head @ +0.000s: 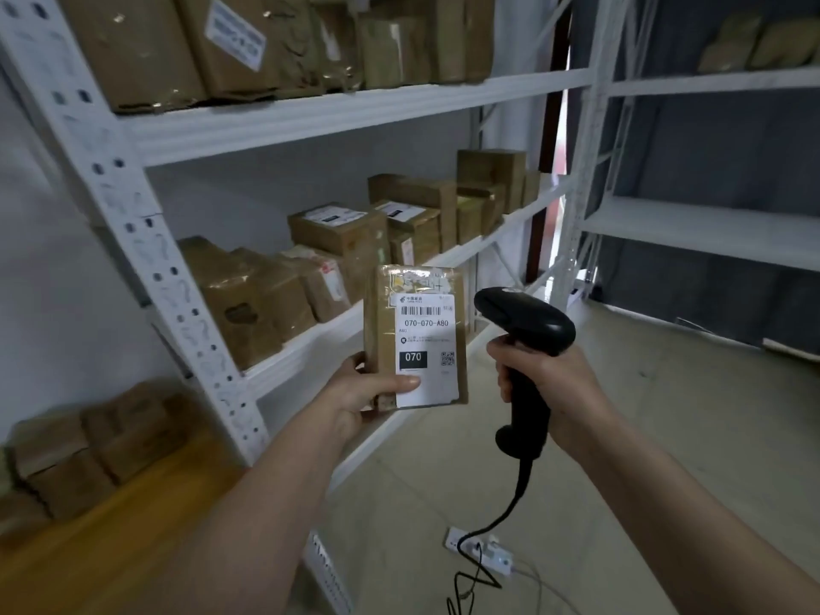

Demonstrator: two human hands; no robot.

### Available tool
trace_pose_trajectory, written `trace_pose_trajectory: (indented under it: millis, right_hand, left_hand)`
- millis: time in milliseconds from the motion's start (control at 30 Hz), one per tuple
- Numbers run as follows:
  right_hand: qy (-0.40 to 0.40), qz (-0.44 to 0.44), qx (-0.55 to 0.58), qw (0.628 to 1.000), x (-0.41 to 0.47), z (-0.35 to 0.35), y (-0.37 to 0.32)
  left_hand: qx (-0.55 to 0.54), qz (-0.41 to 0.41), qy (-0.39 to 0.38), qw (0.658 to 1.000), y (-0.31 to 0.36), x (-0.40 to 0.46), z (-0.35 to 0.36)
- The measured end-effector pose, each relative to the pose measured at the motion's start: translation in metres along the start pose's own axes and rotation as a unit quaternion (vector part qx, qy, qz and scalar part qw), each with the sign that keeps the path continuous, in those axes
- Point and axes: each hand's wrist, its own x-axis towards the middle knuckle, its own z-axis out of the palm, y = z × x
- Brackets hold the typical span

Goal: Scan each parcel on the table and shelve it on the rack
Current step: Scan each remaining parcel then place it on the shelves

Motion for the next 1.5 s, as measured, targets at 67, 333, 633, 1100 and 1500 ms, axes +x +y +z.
trace_pose_trajectory:
  millis: [67,333,633,1100,1500]
  right_hand:
    - [0.011,-0.001,-0.007,1.000,0.004,-0.018,0.000]
    - [0.084,0.017,0.020,0.996,0.035,-0.065,0.009]
    - [0.099,-0.025,0.019,0.995,0.120,-0.090,-0.012]
    - [0.149,-0.175,0.026,0.973,0.279,-0.088,-0.096]
    - [0.065,-0.260,0.088,0.959,0.439,-0.131,-0.146]
  left_hand:
    - [0.003,0.006,0.012,1.000,0.001,0.005,0.020]
    - [0.025,0.008,0.035,0.999,0.014,0.042,0.073]
    - [0.059,0.050,0.020,0.997,0.061,0.133,0.122]
    - [0.113,0.174,-0.003,0.978,0.236,0.235,0.202]
    - [0.202,0.327,0.124,0.915,0.342,0.293,0.284]
